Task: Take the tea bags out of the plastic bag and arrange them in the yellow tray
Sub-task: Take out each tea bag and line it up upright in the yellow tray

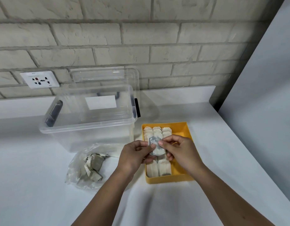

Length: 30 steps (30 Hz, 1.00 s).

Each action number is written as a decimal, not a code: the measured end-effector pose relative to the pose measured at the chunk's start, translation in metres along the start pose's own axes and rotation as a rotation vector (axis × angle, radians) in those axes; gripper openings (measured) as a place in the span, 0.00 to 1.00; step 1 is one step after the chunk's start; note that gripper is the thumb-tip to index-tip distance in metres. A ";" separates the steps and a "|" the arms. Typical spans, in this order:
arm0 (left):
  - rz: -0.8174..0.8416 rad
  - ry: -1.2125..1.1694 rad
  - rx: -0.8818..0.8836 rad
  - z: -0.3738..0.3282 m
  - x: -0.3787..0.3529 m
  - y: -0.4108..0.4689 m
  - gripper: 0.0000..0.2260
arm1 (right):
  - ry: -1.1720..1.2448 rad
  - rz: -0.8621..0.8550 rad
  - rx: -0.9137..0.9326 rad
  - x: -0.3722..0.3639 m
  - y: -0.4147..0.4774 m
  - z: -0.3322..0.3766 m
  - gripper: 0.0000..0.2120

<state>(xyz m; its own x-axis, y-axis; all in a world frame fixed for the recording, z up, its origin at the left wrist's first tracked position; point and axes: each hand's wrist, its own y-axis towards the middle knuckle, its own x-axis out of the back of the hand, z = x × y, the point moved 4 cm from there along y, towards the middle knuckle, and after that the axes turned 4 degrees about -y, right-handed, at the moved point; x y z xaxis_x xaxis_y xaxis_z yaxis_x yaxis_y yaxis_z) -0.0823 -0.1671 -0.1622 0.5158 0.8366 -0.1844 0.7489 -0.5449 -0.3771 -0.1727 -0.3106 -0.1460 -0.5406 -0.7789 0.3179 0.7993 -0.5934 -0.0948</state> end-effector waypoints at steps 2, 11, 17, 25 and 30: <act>-0.026 0.009 -0.009 0.000 -0.002 0.000 0.11 | 0.011 -0.016 0.013 0.001 -0.001 0.001 0.05; -0.065 0.004 -0.080 -0.005 0.007 -0.003 0.04 | -0.183 -0.233 0.020 0.041 0.012 -0.012 0.05; -0.103 -0.019 -0.119 0.000 0.016 -0.005 0.04 | -0.498 -0.097 -0.103 0.023 0.017 -0.041 0.04; -0.088 0.011 -0.103 0.001 0.016 -0.006 0.07 | -0.353 -0.075 -0.304 0.008 0.037 -0.053 0.08; -0.083 0.017 -0.090 0.004 0.016 -0.005 0.06 | -0.285 -0.044 -0.362 0.008 0.043 -0.057 0.12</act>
<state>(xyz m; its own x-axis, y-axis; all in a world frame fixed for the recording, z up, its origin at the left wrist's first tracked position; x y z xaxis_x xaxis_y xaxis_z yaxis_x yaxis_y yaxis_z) -0.0792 -0.1511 -0.1670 0.4565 0.8786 -0.1403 0.8236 -0.4769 -0.3071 -0.1577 -0.3540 -0.2008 -0.4375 -0.6949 0.5707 0.6069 -0.6965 -0.3829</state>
